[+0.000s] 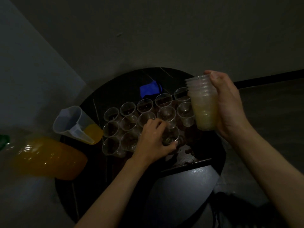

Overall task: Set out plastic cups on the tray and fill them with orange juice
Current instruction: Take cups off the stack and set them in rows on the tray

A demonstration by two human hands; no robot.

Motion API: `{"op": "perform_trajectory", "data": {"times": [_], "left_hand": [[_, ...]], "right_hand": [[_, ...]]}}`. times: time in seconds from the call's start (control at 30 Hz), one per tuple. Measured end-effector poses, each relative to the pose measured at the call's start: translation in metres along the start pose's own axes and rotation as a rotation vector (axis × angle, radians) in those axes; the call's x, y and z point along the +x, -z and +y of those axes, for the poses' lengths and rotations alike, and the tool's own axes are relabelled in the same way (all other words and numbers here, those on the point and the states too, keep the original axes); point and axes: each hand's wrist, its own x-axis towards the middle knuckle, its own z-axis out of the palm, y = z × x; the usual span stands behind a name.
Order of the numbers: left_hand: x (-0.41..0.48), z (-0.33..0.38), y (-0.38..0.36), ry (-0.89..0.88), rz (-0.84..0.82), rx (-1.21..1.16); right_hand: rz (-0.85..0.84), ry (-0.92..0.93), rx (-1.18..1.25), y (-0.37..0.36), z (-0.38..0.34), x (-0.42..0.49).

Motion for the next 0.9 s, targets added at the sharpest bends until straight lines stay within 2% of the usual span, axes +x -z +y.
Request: {"op": "perform_trajectory", "data": {"times": [0.3,0.4,0.5,0.63,0.77,0.9], "left_hand": [[0.004,0.004,0.006,0.012,0.029,-0.052],[0.021,0.016,0.024,0.119,0.106,-0.204],[0.044,0.037,0.050,0.153,0.200,-0.495],[0.074,0.062,0.079,0.200,0.072,-0.794],[0.085,0.070,0.083,0.207,-0.056,-0.728],[0.085,0.066,0.086,0.234,-0.094,-0.767]], "right_hand": [[-0.035,0.003,-0.018,0.002,0.002,0.000],[-0.038,-0.020,-0.018,0.001,0.002,0.000],[-0.093,-0.060,-0.067,0.002,-0.001,-0.001],[-0.172,-0.040,-0.169,0.002,-0.001,-0.006],[-0.247,-0.019,-0.246,0.007,0.001,-0.008],[-0.305,-0.011,-0.273,0.014,-0.002,-0.011]]}}
